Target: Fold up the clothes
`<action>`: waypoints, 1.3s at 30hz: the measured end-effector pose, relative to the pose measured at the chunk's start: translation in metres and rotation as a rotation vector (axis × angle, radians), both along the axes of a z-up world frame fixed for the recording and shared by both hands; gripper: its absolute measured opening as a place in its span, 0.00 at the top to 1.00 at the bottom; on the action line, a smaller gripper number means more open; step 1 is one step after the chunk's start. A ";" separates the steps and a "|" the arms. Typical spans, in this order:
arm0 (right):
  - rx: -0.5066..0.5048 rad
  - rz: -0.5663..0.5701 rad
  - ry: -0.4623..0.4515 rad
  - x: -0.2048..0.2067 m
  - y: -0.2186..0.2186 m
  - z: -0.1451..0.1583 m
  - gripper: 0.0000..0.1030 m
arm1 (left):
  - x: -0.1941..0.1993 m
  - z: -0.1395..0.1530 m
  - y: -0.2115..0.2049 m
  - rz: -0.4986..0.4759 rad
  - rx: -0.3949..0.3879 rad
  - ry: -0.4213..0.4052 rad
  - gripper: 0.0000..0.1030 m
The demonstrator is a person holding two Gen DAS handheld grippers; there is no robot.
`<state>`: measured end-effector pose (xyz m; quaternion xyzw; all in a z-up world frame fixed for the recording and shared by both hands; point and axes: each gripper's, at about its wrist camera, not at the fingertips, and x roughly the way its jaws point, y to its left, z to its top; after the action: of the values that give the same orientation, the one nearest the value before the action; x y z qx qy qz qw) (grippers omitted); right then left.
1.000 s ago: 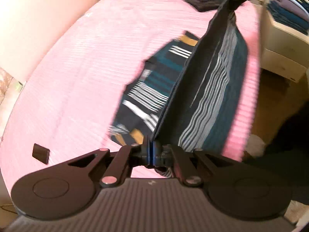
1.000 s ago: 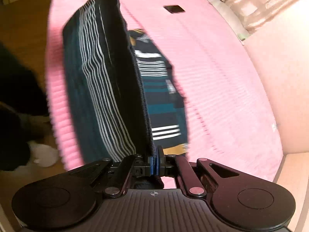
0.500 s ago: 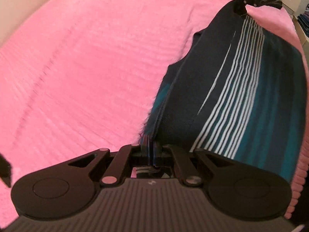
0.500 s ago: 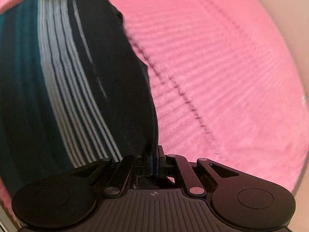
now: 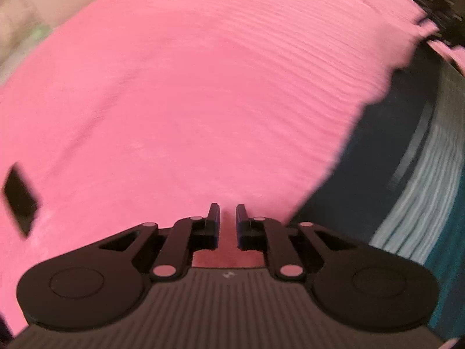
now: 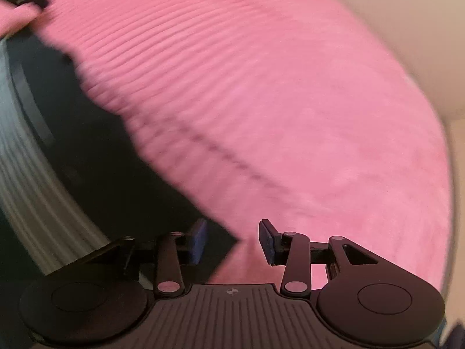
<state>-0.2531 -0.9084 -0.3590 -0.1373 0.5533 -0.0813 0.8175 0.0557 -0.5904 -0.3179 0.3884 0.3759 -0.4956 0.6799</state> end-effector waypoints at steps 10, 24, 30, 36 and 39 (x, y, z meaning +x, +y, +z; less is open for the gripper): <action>0.367 -0.295 -0.177 -0.071 -0.013 0.023 0.23 | -0.026 -0.007 0.023 0.238 -0.084 0.256 0.63; 0.567 -0.613 -0.316 -0.067 -0.060 -0.027 0.95 | -0.046 -0.037 0.018 0.252 -0.164 0.212 0.97; 0.517 -0.580 -0.359 -0.070 -0.057 -0.041 0.94 | -0.056 -0.049 0.018 0.240 -0.156 0.154 0.96; 0.369 -0.583 -0.485 -0.101 -0.039 -0.024 0.25 | -0.072 -0.035 0.033 0.240 -0.176 0.051 0.84; 0.342 -0.524 -0.555 -0.123 -0.017 -0.004 0.25 | -0.091 -0.020 0.049 0.187 -0.216 -0.035 0.85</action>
<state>-0.3765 -0.9250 -0.3632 0.1730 0.3336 -0.2271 0.8985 -0.0354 -0.5418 -0.3379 0.2847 0.3429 -0.4609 0.7674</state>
